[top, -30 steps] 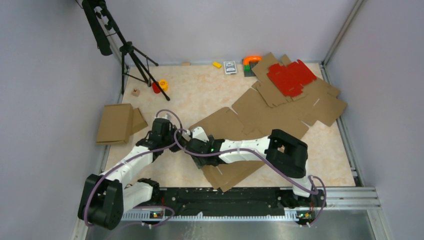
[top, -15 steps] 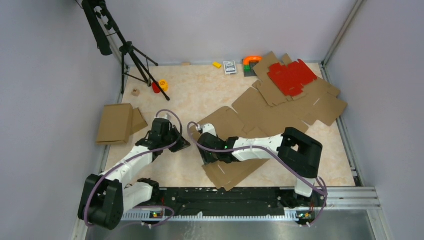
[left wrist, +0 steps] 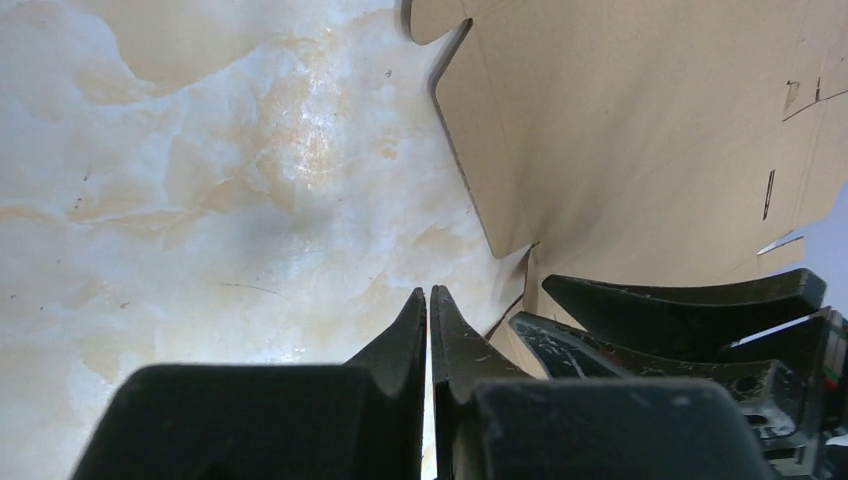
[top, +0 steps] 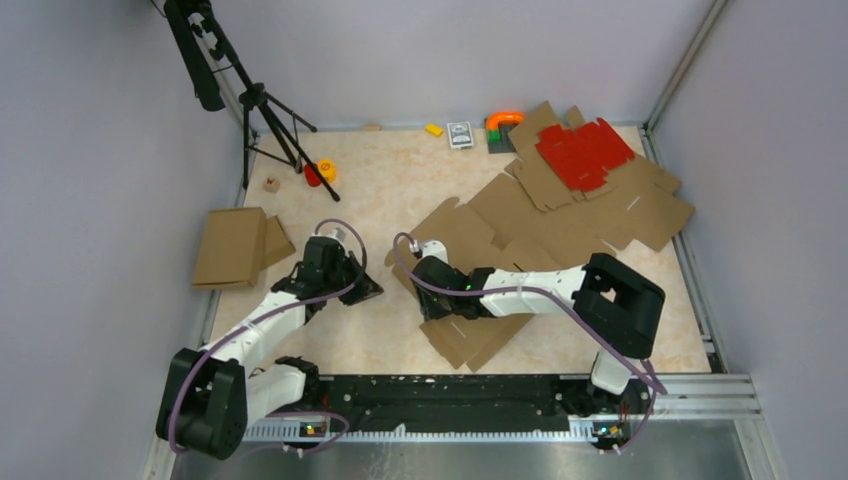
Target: Fold the paper box
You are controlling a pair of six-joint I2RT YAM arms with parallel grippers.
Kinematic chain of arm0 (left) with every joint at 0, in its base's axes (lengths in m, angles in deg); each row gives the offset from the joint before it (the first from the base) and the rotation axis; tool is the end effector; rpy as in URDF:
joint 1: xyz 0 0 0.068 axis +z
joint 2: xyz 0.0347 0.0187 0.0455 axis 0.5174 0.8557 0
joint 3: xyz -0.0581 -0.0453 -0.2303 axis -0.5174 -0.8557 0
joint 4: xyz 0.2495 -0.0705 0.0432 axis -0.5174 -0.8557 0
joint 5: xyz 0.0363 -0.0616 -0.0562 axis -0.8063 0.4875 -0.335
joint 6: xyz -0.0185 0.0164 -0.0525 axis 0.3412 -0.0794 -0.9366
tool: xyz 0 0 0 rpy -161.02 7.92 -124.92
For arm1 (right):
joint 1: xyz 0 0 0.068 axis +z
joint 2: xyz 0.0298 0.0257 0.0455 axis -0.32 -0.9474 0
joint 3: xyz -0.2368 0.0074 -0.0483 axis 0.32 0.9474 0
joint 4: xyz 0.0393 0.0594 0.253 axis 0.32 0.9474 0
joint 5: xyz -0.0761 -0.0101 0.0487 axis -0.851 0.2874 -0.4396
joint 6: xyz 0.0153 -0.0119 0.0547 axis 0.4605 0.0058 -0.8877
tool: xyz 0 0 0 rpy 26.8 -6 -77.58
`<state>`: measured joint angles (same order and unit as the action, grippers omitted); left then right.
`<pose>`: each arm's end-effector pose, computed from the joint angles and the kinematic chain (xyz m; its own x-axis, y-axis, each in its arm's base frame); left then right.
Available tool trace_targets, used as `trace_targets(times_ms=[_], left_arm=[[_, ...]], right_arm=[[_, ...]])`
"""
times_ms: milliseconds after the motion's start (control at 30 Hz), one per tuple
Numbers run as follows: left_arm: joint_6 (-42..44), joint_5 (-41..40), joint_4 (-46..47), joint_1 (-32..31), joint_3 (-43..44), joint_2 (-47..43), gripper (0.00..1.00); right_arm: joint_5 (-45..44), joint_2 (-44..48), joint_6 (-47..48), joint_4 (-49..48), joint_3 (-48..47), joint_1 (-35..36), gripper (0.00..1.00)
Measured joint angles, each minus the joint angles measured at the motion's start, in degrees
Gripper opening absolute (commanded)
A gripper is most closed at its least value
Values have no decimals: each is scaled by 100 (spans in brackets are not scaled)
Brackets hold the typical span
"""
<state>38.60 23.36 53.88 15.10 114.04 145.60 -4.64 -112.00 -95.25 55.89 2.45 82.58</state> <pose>0.2110 -0.0736 0.1397 -0.8255 -0.4685 -0.3147 -0.1887 0.7546 -0.6285 0.1624 0.3099 0.1276 -0.7650 -0.2711 -0.5842 -0.4524 0.8718 0.1880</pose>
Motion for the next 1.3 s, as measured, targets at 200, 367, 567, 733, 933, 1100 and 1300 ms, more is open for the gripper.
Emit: trace_targets(times_ms=[200, 367, 567, 733, 933, 1100, 1300], left_arm=[[33, 70, 2, 2, 2, 0, 2], [46, 199, 28, 0, 0, 4, 2], [155, 625, 367, -61, -138, 109, 1], [216, 905, 555, -378, -251, 240, 0], [330, 704, 446, -817, -225, 396, 0], [374, 243, -35, -828, -223, 391, 0], [286, 175, -63, -1027, -326, 402, 0]], right_arm=[[-48, 236, 24, 85, 4, -136, 23], [-98, 448, 107, 98, 103, -302, 12], [-127, 448, 214, 144, 188, -350, 10], [-122, 448, 278, 127, 188, -374, 11], [-114, 448, 328, 127, 190, -376, 11], [-127, 490, 356, 114, 337, -396, 0], [-116, 555, 313, 216, 562, -529, 0]])
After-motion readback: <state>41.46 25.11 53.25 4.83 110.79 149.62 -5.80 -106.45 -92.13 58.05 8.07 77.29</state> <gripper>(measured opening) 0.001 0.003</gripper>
